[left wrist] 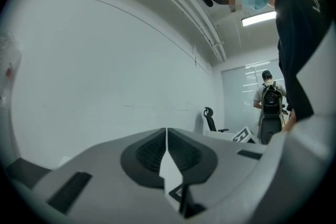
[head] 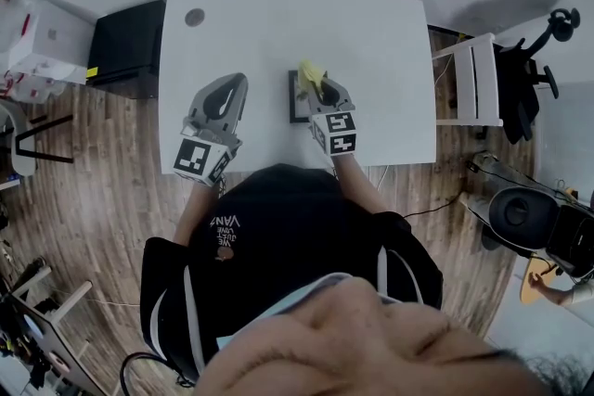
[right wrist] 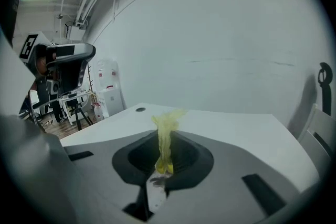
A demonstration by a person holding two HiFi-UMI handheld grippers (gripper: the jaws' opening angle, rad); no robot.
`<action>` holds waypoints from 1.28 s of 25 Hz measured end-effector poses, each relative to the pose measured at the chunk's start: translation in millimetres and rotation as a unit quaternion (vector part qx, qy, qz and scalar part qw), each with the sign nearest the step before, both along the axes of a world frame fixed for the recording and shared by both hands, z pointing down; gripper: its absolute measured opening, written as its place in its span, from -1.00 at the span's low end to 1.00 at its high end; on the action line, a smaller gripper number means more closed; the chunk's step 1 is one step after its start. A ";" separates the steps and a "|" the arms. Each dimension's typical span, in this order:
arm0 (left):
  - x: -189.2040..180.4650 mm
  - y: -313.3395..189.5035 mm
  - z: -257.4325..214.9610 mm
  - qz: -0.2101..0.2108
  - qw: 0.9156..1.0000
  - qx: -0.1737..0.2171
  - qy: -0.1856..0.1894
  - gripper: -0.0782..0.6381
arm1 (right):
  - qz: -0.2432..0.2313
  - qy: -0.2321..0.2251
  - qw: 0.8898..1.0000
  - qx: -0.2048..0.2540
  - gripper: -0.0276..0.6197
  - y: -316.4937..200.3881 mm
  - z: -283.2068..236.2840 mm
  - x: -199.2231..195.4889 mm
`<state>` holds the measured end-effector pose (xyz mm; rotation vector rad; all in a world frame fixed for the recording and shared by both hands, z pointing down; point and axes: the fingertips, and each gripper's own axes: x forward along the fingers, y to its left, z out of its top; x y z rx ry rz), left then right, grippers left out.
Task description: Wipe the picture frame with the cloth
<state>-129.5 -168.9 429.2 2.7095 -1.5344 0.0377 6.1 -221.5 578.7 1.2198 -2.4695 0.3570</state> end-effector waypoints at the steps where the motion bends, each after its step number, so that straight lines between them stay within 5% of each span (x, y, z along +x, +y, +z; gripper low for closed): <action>1: -0.1 0.4 0.4 0.001 1.000 0.001 0.000 -0.73 | -0.002 0.003 1.000 -0.006 -0.80 0.6 4.3 -1.2; 18: 1.8 7.4 8.2 -0.013 1.000 -0.012 0.002 -0.73 | -0.050 0.017 0.993 -0.103 -0.80 -2.9 54.2 -23.9; 32: -3.6 8.3 13.1 -0.027 0.999 -0.021 0.009 -0.73 | -0.063 0.090 0.981 -0.159 -0.80 -8.1 96.5 -27.4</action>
